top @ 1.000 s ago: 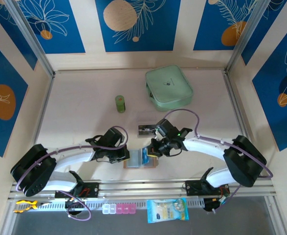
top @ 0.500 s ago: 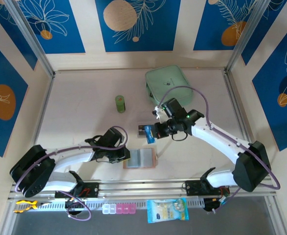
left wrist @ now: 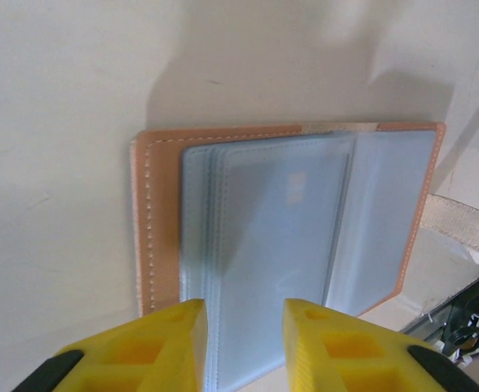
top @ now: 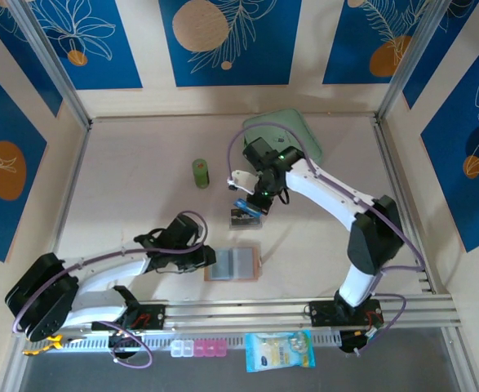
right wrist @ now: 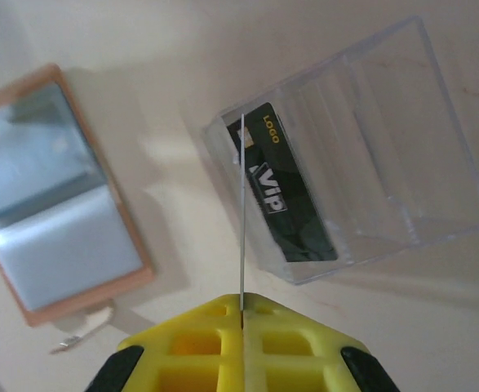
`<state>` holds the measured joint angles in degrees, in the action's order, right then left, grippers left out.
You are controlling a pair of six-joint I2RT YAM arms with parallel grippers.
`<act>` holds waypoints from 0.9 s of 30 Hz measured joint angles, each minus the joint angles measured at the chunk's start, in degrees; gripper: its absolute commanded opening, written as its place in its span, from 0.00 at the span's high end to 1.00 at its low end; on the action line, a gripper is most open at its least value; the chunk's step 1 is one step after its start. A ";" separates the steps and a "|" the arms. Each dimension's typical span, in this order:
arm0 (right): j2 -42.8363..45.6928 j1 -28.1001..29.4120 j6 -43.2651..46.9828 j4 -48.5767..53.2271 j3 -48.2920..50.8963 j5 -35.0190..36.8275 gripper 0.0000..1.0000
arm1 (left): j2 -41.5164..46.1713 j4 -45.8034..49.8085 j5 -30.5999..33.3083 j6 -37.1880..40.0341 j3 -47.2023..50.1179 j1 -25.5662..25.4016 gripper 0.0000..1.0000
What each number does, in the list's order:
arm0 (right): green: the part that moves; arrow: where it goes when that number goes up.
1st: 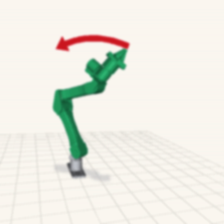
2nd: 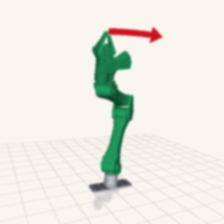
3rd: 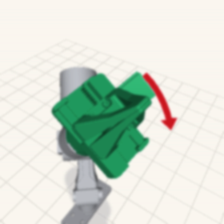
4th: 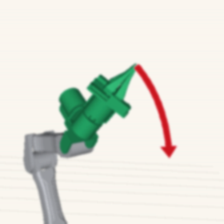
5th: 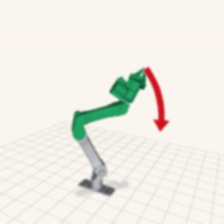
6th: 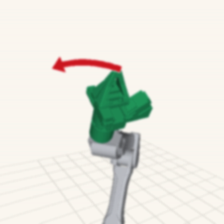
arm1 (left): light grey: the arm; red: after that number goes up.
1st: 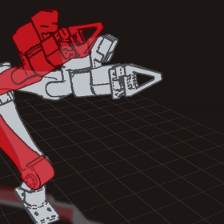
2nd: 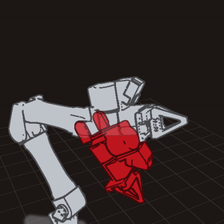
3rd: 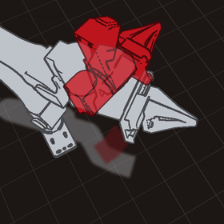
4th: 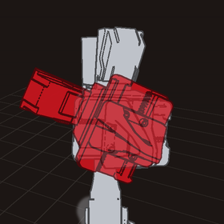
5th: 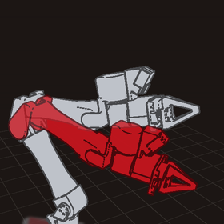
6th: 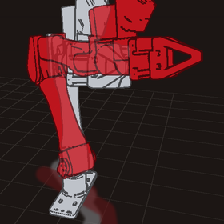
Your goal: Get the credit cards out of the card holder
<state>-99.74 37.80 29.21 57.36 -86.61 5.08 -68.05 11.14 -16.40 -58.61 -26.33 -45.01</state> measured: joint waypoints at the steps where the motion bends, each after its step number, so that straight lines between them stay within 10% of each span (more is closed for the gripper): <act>1: -1.62 0.00 2.10 0.96 -1.57 0.81 1.00 | 0.57 0.26 0.20 -0.02 0.26 0.00 0.69; 27: -18.71 -2.05 19.43 11.06 -19.50 3.87 1.00 | 8.72 2.01 2.56 -1.31 4.22 1.09 0.70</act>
<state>-118.45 35.75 48.64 68.42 -106.10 8.95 -59.33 13.15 -13.85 -59.92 -22.11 -43.92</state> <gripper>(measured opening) 0.063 0.303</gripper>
